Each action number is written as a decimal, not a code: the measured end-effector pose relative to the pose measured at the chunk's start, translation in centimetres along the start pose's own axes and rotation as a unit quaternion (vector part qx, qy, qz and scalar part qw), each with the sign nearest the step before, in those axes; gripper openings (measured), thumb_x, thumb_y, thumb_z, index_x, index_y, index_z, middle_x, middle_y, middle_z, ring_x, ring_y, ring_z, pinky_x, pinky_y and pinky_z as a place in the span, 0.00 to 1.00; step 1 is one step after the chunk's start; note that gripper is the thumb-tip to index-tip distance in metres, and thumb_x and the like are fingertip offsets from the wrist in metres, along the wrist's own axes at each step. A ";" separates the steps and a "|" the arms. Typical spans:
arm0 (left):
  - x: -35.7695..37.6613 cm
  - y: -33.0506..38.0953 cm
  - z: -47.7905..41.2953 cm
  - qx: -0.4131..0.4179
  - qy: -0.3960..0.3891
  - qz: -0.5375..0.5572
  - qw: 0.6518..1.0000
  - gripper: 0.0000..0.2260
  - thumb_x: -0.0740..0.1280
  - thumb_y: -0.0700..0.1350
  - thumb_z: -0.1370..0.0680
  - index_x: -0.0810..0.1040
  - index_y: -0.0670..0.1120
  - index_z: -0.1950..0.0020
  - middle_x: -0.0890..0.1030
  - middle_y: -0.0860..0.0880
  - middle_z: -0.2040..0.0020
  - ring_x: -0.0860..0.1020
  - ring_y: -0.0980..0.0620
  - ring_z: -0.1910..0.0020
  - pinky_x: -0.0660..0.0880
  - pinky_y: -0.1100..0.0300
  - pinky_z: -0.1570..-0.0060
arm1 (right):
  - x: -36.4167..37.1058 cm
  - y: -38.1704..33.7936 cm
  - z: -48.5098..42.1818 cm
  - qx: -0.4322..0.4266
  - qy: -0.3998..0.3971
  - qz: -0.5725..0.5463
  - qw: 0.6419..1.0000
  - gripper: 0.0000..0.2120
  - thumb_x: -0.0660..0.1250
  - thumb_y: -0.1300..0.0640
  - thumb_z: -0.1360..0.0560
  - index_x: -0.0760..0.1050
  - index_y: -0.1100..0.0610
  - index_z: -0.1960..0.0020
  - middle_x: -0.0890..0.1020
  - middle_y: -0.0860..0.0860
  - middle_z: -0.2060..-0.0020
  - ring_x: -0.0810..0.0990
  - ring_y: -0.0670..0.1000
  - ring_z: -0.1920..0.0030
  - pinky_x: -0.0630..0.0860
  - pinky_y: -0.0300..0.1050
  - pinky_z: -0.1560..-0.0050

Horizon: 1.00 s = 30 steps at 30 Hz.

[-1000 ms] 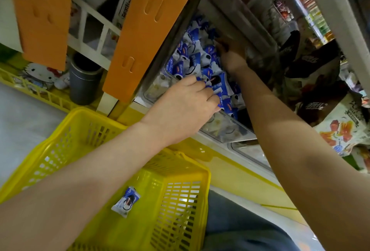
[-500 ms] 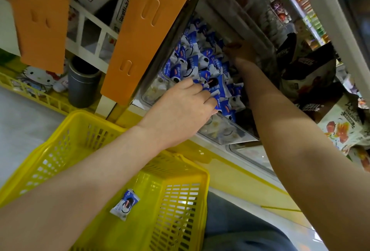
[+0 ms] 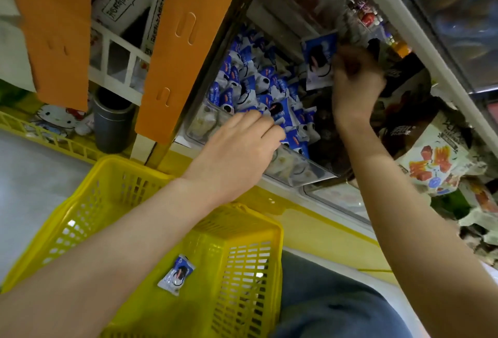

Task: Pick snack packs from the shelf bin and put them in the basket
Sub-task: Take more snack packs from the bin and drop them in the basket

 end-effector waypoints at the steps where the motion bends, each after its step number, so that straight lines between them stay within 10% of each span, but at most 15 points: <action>1: -0.2 0.3 0.4 0.000 0.010 0.032 0.999 0.08 0.62 0.36 0.24 0.78 0.41 0.49 0.80 0.45 0.54 0.77 0.45 0.54 0.71 0.53 0.50 | -1.3 -0.5 1.4 -0.008 0.004 -0.008 1.000 0.09 0.64 0.58 0.24 0.78 0.58 0.45 0.80 0.46 0.51 0.78 0.40 0.52 0.73 0.31 0.49; 7: 0.4 1.8 3.4 -0.095 0.016 0.239 0.966 0.09 0.56 0.41 0.21 0.75 0.42 0.49 0.75 0.48 0.55 0.71 0.52 0.54 0.67 0.60 0.53 | -6.8 -1.5 10.4 0.037 -0.028 -0.132 0.990 0.06 0.66 0.62 0.25 0.78 0.56 0.49 0.80 0.42 0.59 0.78 0.36 0.59 0.73 0.29 0.57; 14: 5.7 2.6 6.7 -0.343 -0.022 0.588 0.732 0.07 0.58 0.50 0.21 0.72 0.48 0.51 0.78 0.53 0.56 0.75 0.65 0.59 0.70 0.73 0.58 | -5.8 1.4 20.3 0.162 -0.134 -0.205 0.956 0.10 0.67 0.63 0.27 0.77 0.48 0.55 0.81 0.43 0.60 0.79 0.38 0.59 0.75 0.32 0.59; 23: 9.3 1.9 10.1 -0.368 -0.147 0.526 0.753 0.05 0.63 0.38 0.23 0.71 0.45 0.58 0.75 0.51 0.64 0.73 0.55 0.65 0.70 0.61 0.64 | -0.7 4.4 26.3 0.306 -0.285 -0.218 0.882 0.04 0.65 0.57 0.24 0.76 0.51 0.51 0.81 0.55 0.53 0.81 0.59 0.52 0.80 0.55 0.53; 30: 10.2 1.6 11.0 -0.371 -0.188 0.481 0.772 0.06 0.62 0.42 0.22 0.74 0.40 0.56 0.76 0.50 0.63 0.74 0.52 0.61 0.68 0.60 0.65 | 0.3 4.7 27.1 0.288 -0.303 -0.226 0.880 0.03 0.66 0.61 0.25 0.76 0.54 0.55 0.82 0.52 0.57 0.83 0.51 0.57 0.81 0.48 0.58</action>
Point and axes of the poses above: each hand's wrist, its own z-axis away from the middle knuckle, its own x-axis out of the palm, y = z × x, the point moved 7 cm from there along -z, towards the middle knuckle
